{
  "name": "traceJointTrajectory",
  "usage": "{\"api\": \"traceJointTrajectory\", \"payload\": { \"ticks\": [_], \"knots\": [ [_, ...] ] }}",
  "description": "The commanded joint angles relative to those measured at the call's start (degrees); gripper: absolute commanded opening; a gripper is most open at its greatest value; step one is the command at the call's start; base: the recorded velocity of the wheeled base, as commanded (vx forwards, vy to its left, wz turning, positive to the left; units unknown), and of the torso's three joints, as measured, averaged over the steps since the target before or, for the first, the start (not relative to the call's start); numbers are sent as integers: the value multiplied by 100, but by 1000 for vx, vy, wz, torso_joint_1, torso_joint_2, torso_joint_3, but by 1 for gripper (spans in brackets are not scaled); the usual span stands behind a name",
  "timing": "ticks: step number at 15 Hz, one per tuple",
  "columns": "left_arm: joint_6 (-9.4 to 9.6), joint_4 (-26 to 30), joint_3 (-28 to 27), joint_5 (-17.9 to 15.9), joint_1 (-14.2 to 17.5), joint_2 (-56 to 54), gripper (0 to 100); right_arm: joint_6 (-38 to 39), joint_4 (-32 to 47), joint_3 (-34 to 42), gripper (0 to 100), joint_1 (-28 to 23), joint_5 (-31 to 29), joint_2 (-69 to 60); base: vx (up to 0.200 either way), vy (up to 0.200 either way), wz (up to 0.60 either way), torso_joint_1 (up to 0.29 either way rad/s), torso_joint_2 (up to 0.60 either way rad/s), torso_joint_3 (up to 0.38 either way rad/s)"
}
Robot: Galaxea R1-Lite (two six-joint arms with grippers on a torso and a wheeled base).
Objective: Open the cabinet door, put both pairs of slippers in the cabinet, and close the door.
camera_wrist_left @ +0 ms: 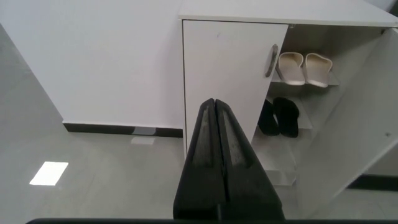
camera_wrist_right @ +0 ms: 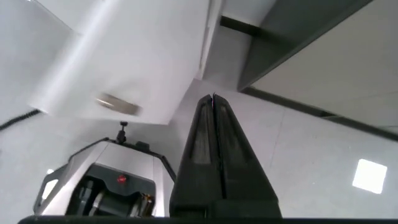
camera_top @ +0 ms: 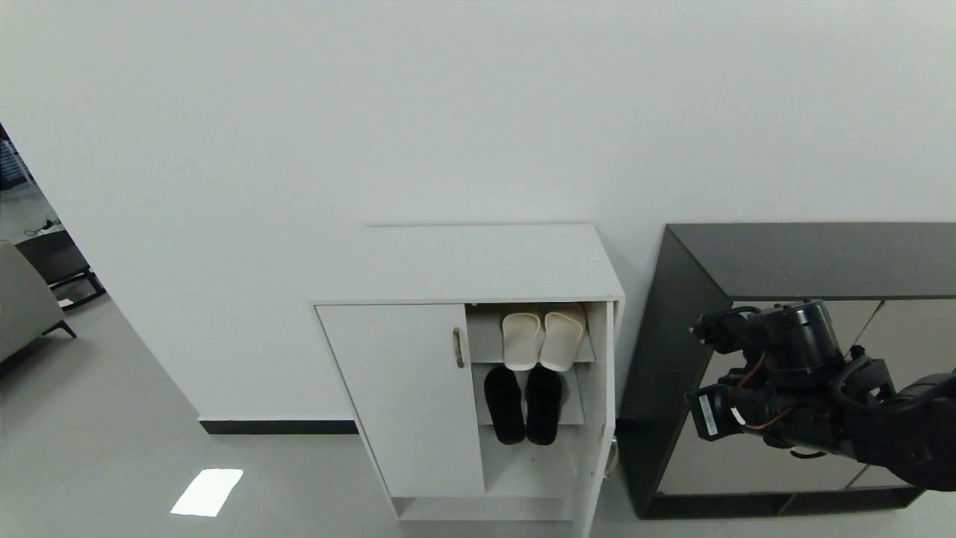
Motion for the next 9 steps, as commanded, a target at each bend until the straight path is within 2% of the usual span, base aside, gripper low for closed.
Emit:
{"api": "traceJointTrajectory", "payload": {
  "ticks": [1,5,8,9],
  "knots": [
    [-2,-1,0,0,0,9,0,11,-3,-5,0,19,3,-39,0,0,0,0,0,0],
    [-2,-1,0,0,0,9,0,442,-759,135,0,476,232,154,0,0,0,0,0,0],
    [-2,-1,0,0,0,9,0,600,-1726,443,0,766,469,418,0,0,0,0,0,0],
    [-2,-1,0,0,0,9,0,793,-2420,636,0,959,706,611,0,0,0,0,0,0]
  ]
}}
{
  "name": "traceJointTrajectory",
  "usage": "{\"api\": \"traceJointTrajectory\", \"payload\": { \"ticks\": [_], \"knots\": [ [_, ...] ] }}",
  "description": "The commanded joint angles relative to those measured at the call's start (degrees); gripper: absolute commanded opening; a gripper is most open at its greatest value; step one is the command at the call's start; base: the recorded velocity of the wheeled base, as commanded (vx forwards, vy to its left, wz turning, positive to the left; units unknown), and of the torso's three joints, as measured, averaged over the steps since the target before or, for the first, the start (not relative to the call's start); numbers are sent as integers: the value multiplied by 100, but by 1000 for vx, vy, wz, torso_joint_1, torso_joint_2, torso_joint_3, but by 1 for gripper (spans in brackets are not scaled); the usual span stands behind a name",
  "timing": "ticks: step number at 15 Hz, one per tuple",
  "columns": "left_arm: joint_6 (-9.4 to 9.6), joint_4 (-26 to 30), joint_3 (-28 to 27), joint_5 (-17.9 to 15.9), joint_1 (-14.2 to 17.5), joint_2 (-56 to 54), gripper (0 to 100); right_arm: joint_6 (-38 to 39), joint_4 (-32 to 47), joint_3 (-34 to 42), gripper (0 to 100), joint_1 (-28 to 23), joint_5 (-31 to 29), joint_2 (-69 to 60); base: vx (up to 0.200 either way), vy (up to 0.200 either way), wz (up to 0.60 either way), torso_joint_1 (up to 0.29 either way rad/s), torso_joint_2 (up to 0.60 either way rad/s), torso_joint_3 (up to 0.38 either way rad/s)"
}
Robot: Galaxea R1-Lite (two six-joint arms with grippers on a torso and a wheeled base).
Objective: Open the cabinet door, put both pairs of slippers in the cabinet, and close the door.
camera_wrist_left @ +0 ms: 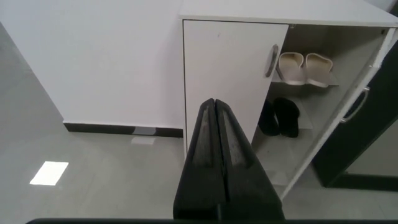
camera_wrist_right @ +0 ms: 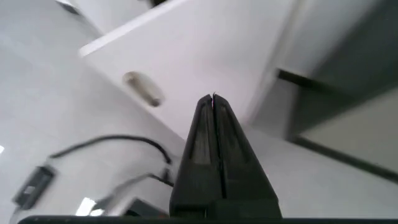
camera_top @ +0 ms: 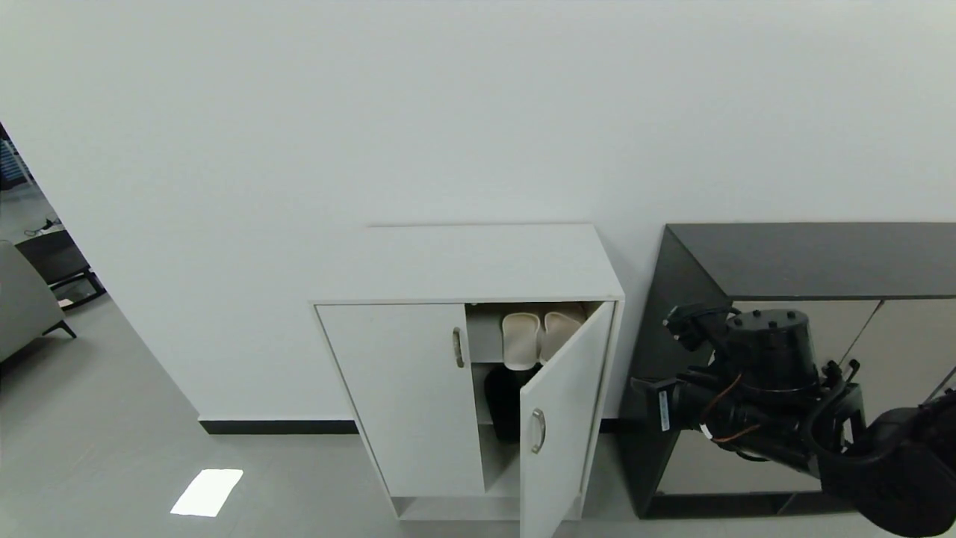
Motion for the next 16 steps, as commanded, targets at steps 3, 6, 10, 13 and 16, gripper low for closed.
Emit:
{"api": "traceJointTrajectory", "payload": {
  "ticks": [3,6,10,13,16],
  "knots": [
    [-11,-1,0,-1,0,9,0,295,-1776,689,0,403,478,701,0,0,0,0,0,0],
    [-2,-1,0,-1,0,9,0,251,-2672,1031,0,412,610,1000,0,0,0,0,0,0],
    [-2,-1,0,-1,0,9,0,225,-2962,1146,0,482,759,1167,150,0,0,-2,-4,3],
    [-2,-1,0,-1,0,9,0,190,-2962,1216,0,544,794,1220,200,0,0,2,-1,4],
    [-2,-1,0,-1,0,9,0,190,-3112,1181,0,649,794,1483,133,0,0,5,2,2]
  ]
}}
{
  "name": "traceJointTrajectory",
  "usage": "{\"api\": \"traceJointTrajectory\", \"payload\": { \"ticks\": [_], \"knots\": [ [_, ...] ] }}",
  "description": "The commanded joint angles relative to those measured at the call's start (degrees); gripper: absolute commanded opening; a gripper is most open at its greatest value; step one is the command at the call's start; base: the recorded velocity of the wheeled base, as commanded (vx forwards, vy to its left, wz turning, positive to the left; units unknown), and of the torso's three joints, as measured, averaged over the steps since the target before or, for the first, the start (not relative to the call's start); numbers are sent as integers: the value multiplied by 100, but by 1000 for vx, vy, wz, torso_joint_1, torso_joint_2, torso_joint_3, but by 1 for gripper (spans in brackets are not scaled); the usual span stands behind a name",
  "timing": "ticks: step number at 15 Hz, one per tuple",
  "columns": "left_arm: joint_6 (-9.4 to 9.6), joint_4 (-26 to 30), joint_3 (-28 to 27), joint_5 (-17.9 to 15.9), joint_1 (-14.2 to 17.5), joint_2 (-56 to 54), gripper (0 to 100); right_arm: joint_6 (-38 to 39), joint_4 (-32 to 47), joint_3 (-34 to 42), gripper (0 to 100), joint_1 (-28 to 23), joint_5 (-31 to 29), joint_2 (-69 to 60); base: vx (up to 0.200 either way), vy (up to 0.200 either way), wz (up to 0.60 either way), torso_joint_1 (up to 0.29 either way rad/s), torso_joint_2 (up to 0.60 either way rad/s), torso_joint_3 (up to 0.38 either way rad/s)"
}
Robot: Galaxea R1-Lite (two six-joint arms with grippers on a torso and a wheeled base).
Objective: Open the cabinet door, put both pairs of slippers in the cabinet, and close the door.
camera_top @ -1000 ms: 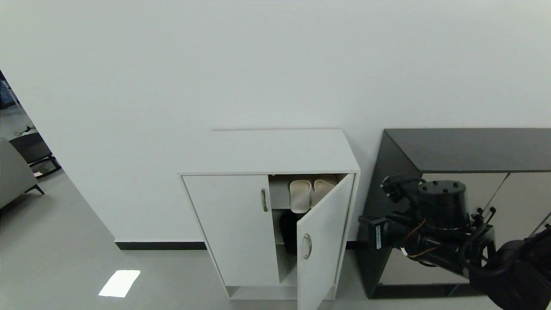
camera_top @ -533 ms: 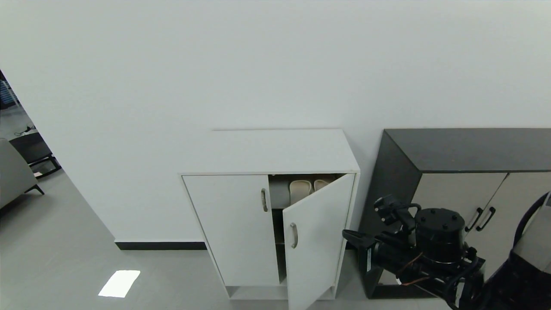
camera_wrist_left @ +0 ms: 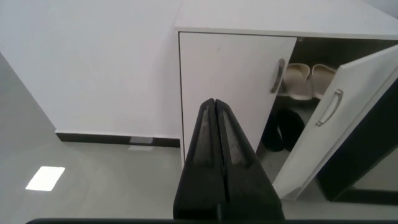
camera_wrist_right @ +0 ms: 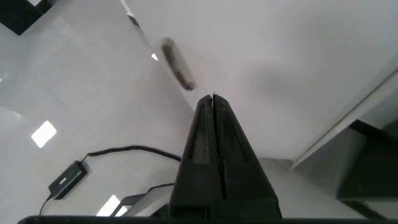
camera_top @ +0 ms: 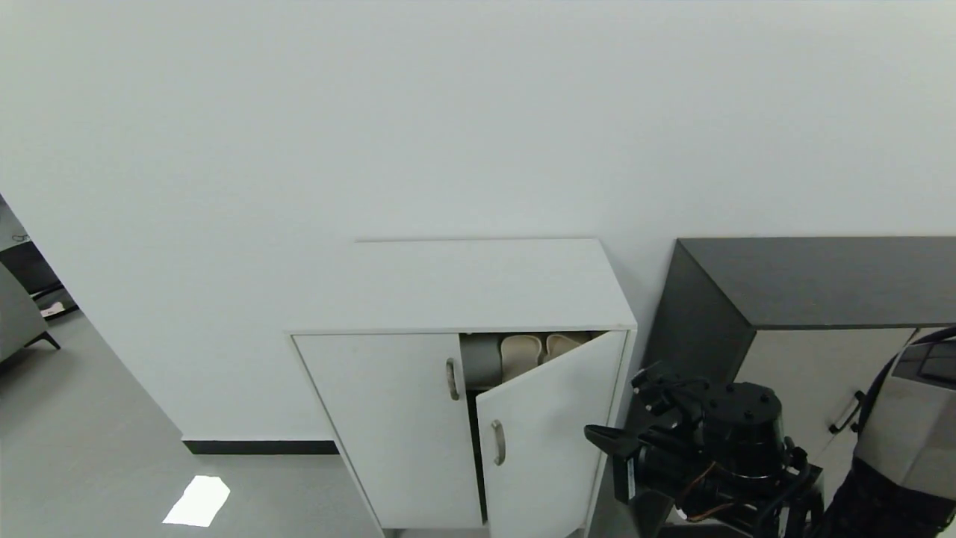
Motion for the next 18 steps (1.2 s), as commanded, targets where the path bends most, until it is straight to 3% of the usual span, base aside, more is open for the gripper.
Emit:
{"api": "traceJointTrajectory", "payload": {
  "ticks": [1,7,13,18],
  "knots": [
    [-2,-1,0,-1,6,9,0,-25,-127,-86,0,41,2,262,0,0,0,0,0,0],
    [-2,-1,0,-1,6,9,0,-201,-109,-974,0,-47,-7,869,0,0,0,0,0,0],
    [-2,-1,0,-1,6,9,0,-245,1420,-2266,0,-170,-7,957,0,0,0,0,0,0],
    [-11,-1,0,-1,6,9,0,-280,2167,-3066,0,-249,-7,1080,0,0,0,0,0,0]
  ]
}}
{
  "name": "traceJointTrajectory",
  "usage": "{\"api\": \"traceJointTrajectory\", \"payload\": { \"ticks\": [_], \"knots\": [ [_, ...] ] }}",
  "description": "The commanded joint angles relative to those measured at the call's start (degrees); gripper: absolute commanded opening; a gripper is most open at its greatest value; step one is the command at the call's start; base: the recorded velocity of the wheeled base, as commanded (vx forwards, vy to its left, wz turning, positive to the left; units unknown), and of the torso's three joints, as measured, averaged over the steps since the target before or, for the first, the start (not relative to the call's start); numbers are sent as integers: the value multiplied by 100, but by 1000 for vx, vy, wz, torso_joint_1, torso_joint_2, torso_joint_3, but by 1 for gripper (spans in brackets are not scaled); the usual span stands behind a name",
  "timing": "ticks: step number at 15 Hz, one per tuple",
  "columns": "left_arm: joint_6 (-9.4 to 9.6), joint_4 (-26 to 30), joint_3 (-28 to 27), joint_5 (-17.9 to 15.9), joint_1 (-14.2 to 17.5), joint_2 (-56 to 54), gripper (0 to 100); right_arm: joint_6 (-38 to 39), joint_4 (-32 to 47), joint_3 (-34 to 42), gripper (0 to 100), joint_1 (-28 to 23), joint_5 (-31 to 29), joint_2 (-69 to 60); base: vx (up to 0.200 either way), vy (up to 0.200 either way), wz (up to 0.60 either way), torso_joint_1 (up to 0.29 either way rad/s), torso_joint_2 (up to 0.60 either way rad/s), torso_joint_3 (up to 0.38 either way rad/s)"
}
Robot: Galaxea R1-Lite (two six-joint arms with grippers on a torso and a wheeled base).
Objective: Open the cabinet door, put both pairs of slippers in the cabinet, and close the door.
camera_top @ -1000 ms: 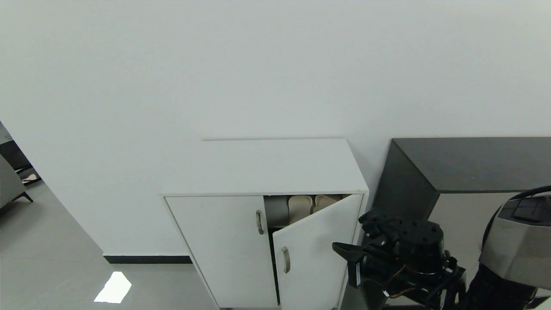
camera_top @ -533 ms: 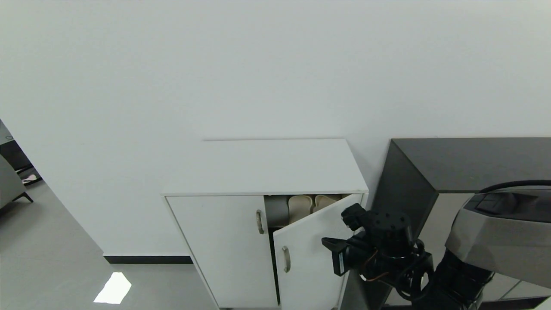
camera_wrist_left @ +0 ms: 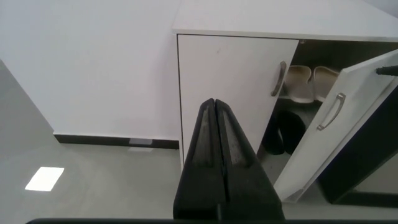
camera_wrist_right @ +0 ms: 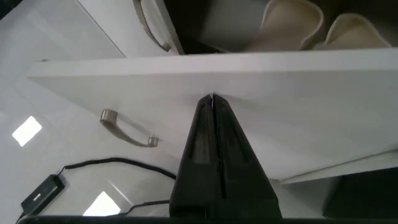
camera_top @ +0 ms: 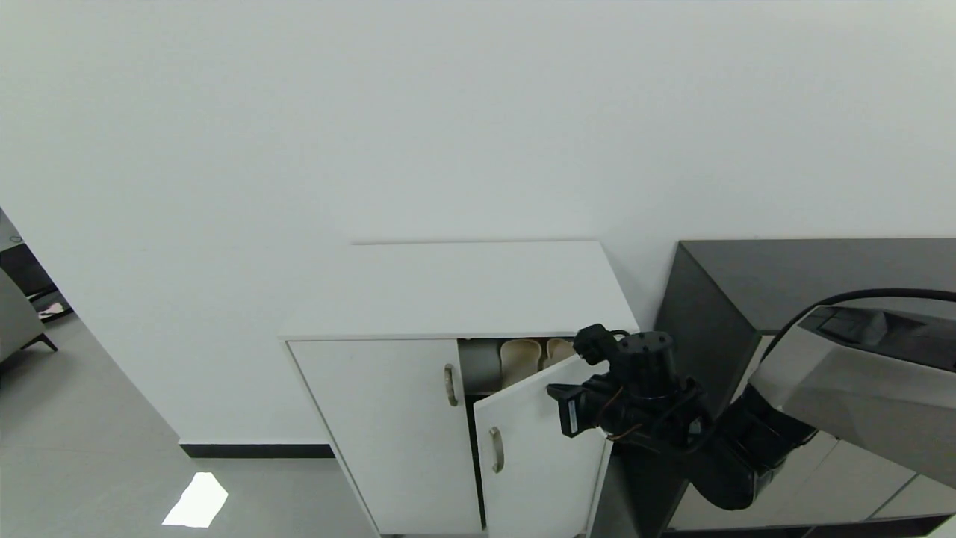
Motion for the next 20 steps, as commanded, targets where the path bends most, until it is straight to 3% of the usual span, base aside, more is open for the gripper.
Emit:
{"api": "traceJointTrajectory", "payload": {
  "ticks": [1,20],
  "knots": [
    [-4,-1,0,0,4,9,0,1,130,-269,0,-16,2,67,0,0,0,0,0,0],
    [4,-1,0,0,4,9,0,19,974,-1464,0,-350,-69,480,0,0,0,0,0,0]
  ]
}}
